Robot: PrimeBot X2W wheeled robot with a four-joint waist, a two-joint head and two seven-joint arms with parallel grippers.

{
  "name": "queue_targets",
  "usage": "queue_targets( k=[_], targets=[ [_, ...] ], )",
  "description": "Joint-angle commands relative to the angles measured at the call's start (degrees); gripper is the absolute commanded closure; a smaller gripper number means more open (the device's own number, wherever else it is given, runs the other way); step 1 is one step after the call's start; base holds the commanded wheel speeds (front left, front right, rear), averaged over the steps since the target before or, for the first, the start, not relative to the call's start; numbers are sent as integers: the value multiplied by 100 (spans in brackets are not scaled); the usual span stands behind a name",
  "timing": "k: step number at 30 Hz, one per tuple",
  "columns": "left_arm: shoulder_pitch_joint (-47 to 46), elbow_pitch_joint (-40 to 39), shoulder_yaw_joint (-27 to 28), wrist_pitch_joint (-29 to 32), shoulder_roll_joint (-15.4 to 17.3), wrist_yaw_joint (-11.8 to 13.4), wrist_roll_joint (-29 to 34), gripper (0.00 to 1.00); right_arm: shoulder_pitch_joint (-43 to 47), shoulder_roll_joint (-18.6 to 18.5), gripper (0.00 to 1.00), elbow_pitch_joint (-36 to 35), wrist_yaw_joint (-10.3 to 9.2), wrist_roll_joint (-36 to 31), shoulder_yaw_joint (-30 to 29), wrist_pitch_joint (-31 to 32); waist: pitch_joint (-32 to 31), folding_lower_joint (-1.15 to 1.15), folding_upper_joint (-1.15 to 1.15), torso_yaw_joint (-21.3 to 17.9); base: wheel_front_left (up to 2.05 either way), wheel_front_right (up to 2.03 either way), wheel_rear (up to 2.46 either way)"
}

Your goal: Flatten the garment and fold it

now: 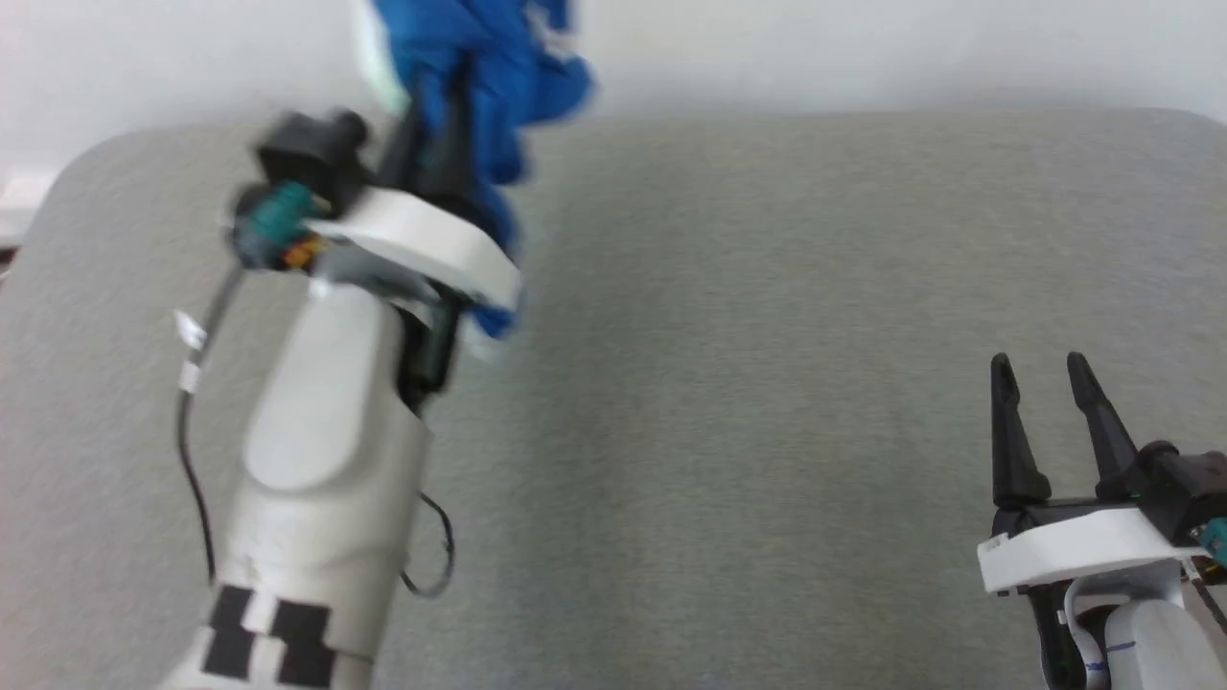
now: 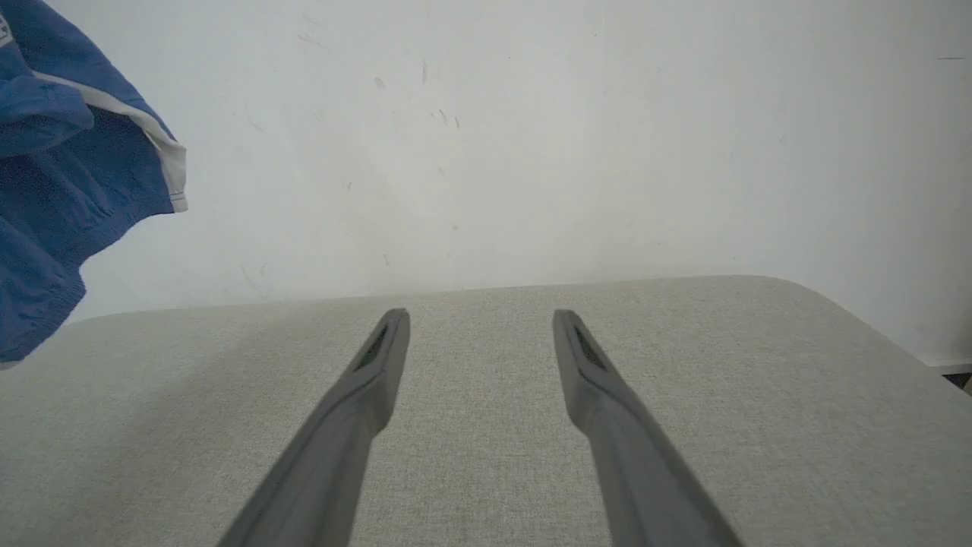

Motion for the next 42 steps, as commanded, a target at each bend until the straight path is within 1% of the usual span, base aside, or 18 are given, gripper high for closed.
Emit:
queue_targets(
  k=[1, 5, 7, 11, 15, 16, 17, 18, 20, 22, 27, 30, 34, 38, 42],
  targets=[
    [143, -71, -89, -25, -39, -55, -51, 100, 61, 2, 0, 7, -12, 28, -7, -25, -154, 1, 0, -387, 0, 0, 0],
    [570, -117, -656, -25, -131, -121, -270, 100, 111, 2, 0, 1, -12, 70, 24, -25, -80, 1, 0, -639, 0, 0, 0],
    [826, -150, -1022, -25, -137, -129, -546, 100, 114, 2, 0, 19, -12, 99, 31, -25, -35, 1, 0, -731, 0, 0, 0],
    [1393, 70, -1766, -26, -139, -9, -935, 100, 114, 2, 0, 66, -12, 177, 69, -26, 56, 1, 0, -844, 0, 0, 0],
    [1894, 351, -2335, -26, -140, 69, -1192, 100, 98, 2, 0, 94, -12, 247, 120, -26, 103, 1, 0, -888, 0, 0, 0],
    [1970, 408, -2475, -26, -140, 75, -1220, 83, 98, 2, 0, 91, -12, 257, 110, -26, 115, 1, 0, -874, 0, 0, 0],
    [2028, 435, -2608, -26, -140, 71, -1242, 60, 99, 2, 0, 89, -12, 260, 93, -26, 123, 1, 0, -849, 0, 0, 0],
    [2065, 445, -2708, -26, -140, 81, -1255, 0, 94, 2, 0, 92, -12, 259, 95, -26, 130, 1, 0, -832, 0, 0, 0],
    [2081, 329, -2821, -26, -140, 108, -1227, 0, 74, 2, 0, 99, -12, 238, 99, -26, 131, 1, 0, -791, 0, 0, 0],
    [2087, 39, -2872, -26, -140, 121, -1126, 0, 56, 2, 0, 96, -12, 210, 75, -26, 110, 1, 0, -727, 0, 0, 0],
    [2265, -1081, -2544, -26, -141, 186, -839, 0, 78, 2, 0, 78, -12, 155, 48, -26, -1, 1, 0, -599, 0, 0, 0],
    [2438, -1640, -2197, -26, -141, 263, -646, 0, 115, 2, 0, 87, -12, 140, 45, -26, -86, 1, 0, -540, 0, 0, 0],
    [2697, -2076, -1602, -26, -141, 367, -405, 0, 183, 2, 0, 94, -12, 129, 60, -26, -177, 1, 0, -485, 0, 0, 0],
    [3024, -2345, -865, -26, -134, 510, -196, 0, 232, 2, 0, 104, -12, 123, 89, -26, -247, 1, 0, -446, 0, 0, 0],
    [3401, -2399, -202, -26, -74, 568, -55, 0, 283, 2, 0, 123, -12, 132, 192, -26, -322, 1, 0, -407, 0, 0, 0]
  ],
)
